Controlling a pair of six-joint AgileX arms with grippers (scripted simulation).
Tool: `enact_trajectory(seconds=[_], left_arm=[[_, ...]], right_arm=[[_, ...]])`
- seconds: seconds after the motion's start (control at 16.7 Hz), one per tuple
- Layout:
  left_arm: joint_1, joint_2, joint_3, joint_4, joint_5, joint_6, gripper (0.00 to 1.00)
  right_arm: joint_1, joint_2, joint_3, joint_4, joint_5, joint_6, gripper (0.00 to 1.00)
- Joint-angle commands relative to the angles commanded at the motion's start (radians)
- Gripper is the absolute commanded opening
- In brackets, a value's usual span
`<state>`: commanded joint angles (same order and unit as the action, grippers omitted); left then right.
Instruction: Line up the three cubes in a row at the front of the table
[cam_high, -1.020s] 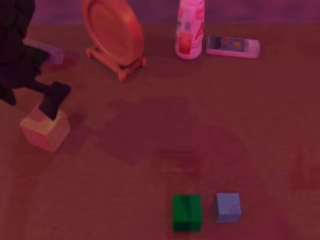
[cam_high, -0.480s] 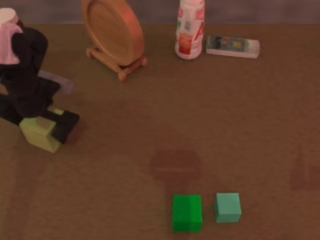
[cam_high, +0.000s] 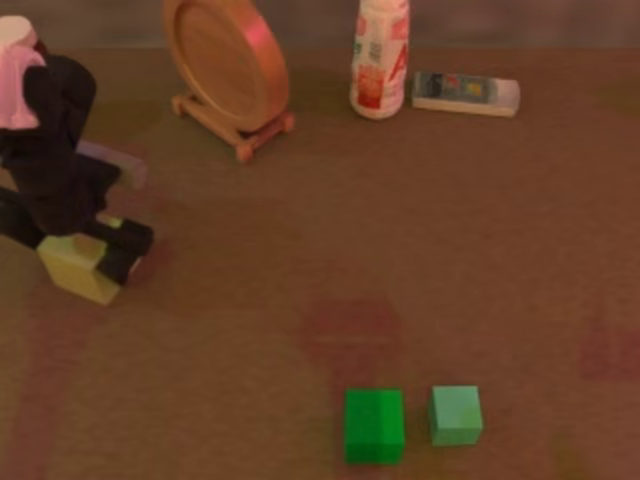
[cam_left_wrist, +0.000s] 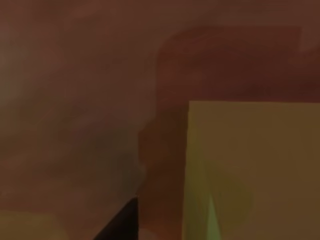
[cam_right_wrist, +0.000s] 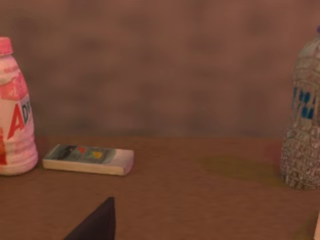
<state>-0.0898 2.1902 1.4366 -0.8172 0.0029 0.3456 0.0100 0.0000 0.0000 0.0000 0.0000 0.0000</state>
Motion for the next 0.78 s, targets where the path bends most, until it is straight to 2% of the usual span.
enact_trajectory(seconds=[0.48, 0.78], left_arm=[[0.000, 0.000, 0.000, 0.000, 0.000, 0.000, 0.02], [0.000, 0.000, 0.000, 0.000, 0.000, 0.000, 0.00]], right_arm=[[0.000, 0.000, 0.000, 0.000, 0.000, 0.000, 1.00], [0.000, 0.000, 0.000, 0.000, 0.000, 0.000, 1.00]])
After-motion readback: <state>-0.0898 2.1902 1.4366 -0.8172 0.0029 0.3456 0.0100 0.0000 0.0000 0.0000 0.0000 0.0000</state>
